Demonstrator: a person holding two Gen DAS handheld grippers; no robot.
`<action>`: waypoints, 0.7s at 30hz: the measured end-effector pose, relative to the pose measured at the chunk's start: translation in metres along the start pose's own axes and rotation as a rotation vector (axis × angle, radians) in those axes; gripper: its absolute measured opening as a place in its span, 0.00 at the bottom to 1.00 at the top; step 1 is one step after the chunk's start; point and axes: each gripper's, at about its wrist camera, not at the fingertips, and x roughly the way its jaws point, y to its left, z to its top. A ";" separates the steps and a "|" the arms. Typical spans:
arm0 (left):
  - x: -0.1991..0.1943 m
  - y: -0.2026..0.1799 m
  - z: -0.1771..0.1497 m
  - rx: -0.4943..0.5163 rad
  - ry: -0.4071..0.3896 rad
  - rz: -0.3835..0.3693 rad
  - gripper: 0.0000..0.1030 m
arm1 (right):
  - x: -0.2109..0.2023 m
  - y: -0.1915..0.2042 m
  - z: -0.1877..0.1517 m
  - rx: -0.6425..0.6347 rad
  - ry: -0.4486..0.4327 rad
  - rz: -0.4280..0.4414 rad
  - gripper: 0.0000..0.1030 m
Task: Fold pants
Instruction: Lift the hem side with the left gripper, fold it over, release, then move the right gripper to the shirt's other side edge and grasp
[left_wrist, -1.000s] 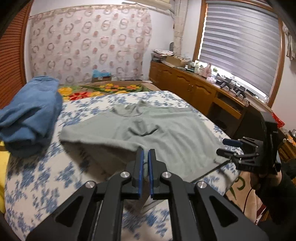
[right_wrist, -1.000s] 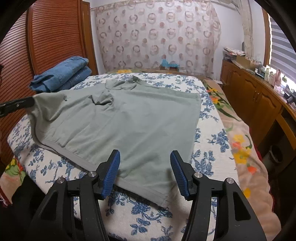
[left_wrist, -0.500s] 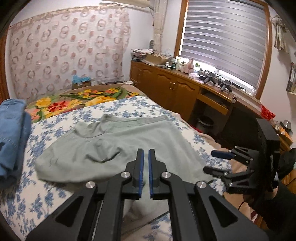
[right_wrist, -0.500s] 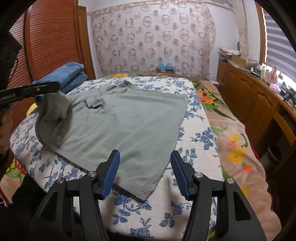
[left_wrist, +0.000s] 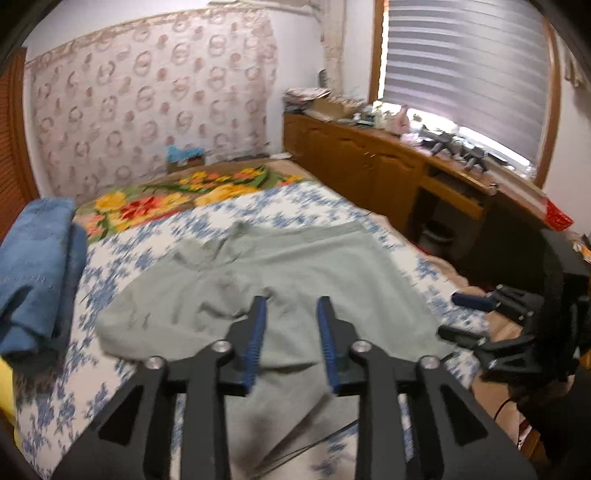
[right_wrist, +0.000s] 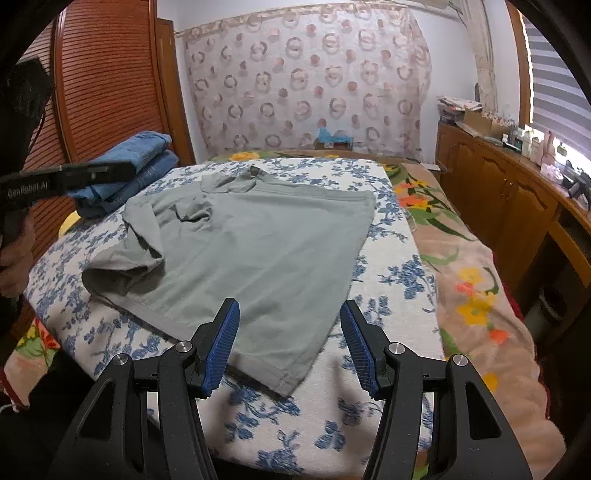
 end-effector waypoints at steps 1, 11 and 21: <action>0.001 0.007 -0.005 -0.005 0.014 0.010 0.37 | 0.001 0.002 0.001 0.000 -0.003 0.004 0.56; 0.014 0.057 -0.071 -0.063 0.159 0.100 0.46 | 0.015 0.046 0.027 -0.066 -0.015 0.098 0.48; 0.012 0.073 -0.093 -0.100 0.186 0.101 0.49 | 0.042 0.089 0.041 -0.123 0.018 0.193 0.39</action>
